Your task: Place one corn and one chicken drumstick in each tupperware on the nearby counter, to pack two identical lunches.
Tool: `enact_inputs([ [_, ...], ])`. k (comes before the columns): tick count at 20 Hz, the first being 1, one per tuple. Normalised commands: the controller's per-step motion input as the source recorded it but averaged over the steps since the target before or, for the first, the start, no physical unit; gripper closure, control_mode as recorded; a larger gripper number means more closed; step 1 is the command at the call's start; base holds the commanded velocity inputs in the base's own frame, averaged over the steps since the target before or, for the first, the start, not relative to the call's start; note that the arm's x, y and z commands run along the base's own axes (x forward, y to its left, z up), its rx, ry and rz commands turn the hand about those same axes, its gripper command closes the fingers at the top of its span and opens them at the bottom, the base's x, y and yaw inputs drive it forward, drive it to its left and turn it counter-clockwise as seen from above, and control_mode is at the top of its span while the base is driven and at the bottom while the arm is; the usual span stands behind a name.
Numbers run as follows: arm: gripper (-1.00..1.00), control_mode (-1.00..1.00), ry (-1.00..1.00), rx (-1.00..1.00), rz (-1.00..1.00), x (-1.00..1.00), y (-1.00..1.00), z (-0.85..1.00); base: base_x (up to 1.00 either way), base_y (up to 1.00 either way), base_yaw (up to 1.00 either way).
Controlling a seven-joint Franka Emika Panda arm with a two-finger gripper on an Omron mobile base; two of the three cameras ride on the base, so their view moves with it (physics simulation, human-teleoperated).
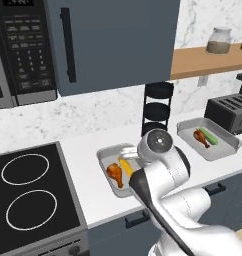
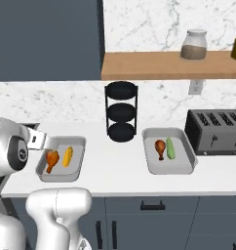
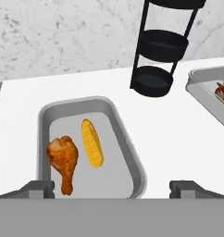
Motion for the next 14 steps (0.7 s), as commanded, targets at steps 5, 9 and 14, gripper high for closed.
enact_inputs([
  [5, -1.0, -1.0, -0.44, -0.16, -0.04, -0.97, 0.27, 0.64, 0.0, 0.0, 0.0],
  [9, -1.0, -1.0, -0.3, -0.06, 0.0, -1.0, 0.13, 0.0, 0.0, 0.0, 0.0],
  [14, -1.0, -1.0, -0.1, 0.0, 0.0, -0.99, 0.1, -0.18, 0.0, 0.0, 0.0],
])
